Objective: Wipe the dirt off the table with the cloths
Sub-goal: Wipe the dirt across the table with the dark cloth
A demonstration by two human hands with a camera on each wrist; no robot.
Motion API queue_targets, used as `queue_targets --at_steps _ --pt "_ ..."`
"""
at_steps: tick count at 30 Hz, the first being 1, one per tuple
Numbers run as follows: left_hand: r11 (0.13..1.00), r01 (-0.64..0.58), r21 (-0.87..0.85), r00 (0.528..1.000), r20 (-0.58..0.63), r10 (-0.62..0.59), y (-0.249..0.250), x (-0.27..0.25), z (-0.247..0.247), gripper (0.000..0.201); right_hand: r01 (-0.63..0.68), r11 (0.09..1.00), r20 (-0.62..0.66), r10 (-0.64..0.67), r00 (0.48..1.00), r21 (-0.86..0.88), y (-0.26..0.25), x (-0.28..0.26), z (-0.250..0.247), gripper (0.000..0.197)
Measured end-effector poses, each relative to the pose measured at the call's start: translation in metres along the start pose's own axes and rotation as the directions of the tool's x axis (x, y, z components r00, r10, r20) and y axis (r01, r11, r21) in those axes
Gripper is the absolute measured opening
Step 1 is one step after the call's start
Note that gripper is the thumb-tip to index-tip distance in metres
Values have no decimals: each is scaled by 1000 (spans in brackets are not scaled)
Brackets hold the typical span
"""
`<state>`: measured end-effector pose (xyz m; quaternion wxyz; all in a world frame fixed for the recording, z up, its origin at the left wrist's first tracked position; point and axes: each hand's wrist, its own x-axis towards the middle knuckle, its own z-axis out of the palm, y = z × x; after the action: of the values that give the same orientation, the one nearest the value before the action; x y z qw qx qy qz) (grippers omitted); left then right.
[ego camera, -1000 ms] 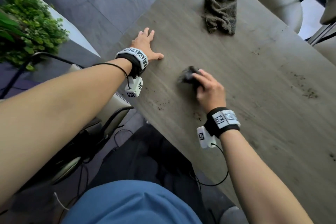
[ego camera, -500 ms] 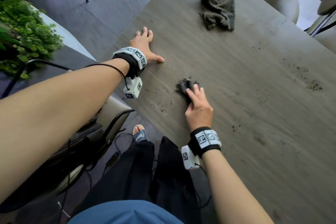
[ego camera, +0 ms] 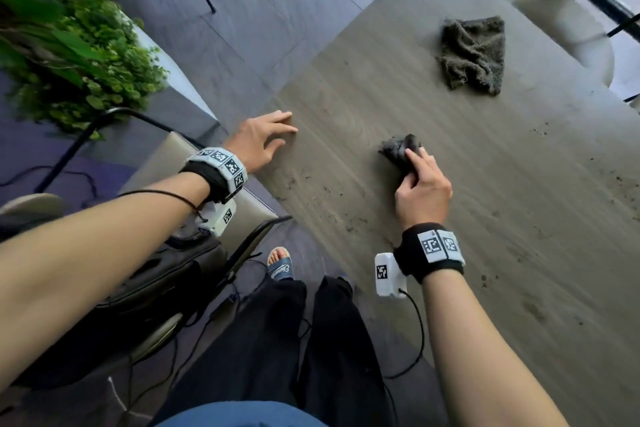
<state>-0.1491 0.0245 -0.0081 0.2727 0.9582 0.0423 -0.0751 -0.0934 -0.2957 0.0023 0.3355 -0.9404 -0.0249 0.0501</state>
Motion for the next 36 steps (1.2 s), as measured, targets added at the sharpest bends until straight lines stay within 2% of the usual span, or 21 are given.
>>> queue_targets --at_steps 2,4,8,11,14,19,23,25,27,28,30,33,36 --pt "999 -43 5 999 -29 43 -14 -26 4 36 -29 991 129 46 991 -134 -15 21 15 43" --pt "999 -54 9 995 -78 54 -24 -41 7 37 22 961 221 41 975 -275 -33 28 34 43" --pt "1000 8 -28 986 -167 -12 -31 -44 7 41 182 946 309 -94 946 -269 -62 4 67 52" --pt "998 63 -20 978 -196 -66 -34 -38 2 42 308 929 300 -239 923 -206 -73 -37 85 56" --pt "989 145 -27 968 -204 -147 -41 -32 -5 43 370 913 320 -303 897 -171 -77 -65 93 53" --pt "977 189 -96 954 -219 -206 -53 -25 -13 38 468 880 223 -441 869 -83 -81 -39 77 37" --pt "969 190 -156 955 -198 -219 -58 -23 -16 36 396 914 110 -386 916 -92 -85 25 66 39" --pt "954 206 -216 955 -169 -245 -61 -21 -19 36 278 950 135 -260 956 -144 -94 56 66 41" --pt "936 228 -269 954 -129 -270 -65 -18 -23 38 183 940 228 -119 966 -287 -107 74 71 45" --pt "931 233 -282 956 -110 -272 -66 -16 -25 38 174 919 277 -75 958 -353 -116 77 76 47" --pt "929 239 -282 959 -80 -271 -69 -12 -28 38 235 889 355 -88 931 -394 -135 70 91 53" --pt "928 260 -266 955 -73 -288 -74 -10 -31 31 431 841 436 -270 858 -328 -155 34 128 52" --pt "919 273 -285 952 -58 -301 -76 -11 -33 31 573 783 455 -430 780 -241 -160 -23 155 36"
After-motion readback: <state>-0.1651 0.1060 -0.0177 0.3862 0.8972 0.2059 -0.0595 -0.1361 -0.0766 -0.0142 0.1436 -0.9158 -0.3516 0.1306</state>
